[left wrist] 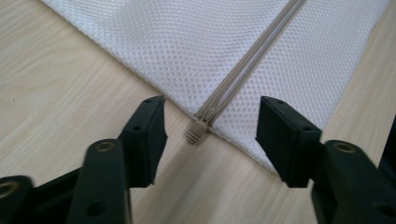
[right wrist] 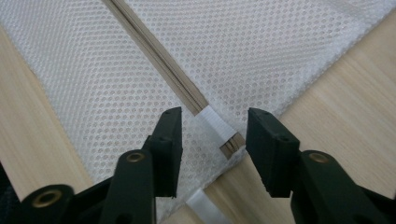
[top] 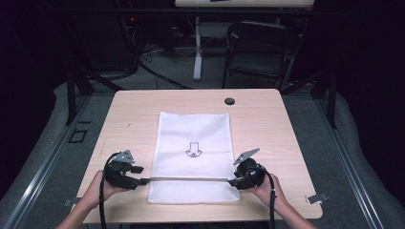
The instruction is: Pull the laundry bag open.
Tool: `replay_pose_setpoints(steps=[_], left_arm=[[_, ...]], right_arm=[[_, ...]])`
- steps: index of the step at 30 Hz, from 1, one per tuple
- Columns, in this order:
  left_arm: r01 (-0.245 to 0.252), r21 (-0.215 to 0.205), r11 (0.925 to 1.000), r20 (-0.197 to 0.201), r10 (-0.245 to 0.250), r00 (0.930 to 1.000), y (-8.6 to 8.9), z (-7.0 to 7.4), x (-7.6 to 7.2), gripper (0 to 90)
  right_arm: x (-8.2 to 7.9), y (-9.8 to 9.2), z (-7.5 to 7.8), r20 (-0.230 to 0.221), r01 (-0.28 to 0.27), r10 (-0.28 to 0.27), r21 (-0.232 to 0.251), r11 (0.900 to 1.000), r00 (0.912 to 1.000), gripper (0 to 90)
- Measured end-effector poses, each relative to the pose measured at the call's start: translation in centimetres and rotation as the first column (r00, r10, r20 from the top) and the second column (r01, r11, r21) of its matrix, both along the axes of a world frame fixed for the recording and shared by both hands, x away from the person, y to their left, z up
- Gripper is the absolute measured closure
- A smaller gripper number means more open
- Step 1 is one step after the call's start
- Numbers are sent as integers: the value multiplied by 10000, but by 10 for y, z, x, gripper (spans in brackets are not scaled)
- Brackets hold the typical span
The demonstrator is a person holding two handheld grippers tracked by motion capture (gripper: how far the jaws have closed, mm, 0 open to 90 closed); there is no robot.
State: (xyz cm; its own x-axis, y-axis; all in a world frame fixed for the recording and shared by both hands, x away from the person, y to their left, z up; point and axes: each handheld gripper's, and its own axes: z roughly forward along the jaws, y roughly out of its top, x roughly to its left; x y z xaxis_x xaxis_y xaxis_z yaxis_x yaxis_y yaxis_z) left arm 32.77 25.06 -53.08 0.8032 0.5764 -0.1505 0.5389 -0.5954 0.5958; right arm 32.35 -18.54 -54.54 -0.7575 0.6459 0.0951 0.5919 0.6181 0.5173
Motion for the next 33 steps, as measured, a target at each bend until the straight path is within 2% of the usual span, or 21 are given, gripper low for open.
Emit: replay_pose_setpoints(steps=[5,9,12,18,21,26,29,31,32,33], left_arm=[[-552,-31,9985,177,552,9983,3,9,-5,257],[-749,-38,9972,275,750,9968,5,16,-9,157],[-1169,246,9928,215,1164,9930,8,20,-12,123],[-1835,190,9828,415,1826,9823,17,31,-20,79],[-2080,313,9776,453,2065,9774,19,35,-27,61],[-2442,223,9695,555,2427,9685,22,41,-39,43],[-2704,257,9624,566,2687,9616,24,41,-45,31],[-2956,578,9536,611,2922,9544,24,39,-51,28],[-3010,636,9515,581,2976,9529,24,37,-53,20],[-3053,620,9502,469,3028,9519,25,36,-55,11]], right_arm=[[-4,-8,14,233,327,-323,-167,9993,9992,344],[-8,-19,25,381,718,-719,30,9974,9967,257],[-12,-28,35,452,913,-917,104,9958,9948,162],[-19,-46,45,438,1366,-1368,97,9906,9896,129],[-24,-58,49,446,1706,-1713,196,9851,9842,105],[-36,-77,53,368,2108,-2116,237,9772,9767,54],[-44,-88,52,314,2500,-2507,225,9680,9676,29],[-49,-94,51,202,2722,-2729,298,9618,9618,3],[-52,-98,50,169,2794,-2798,211,9599,9599,1],[-54,-100,49,140,2899,-2905,318,9565,9568,0]])
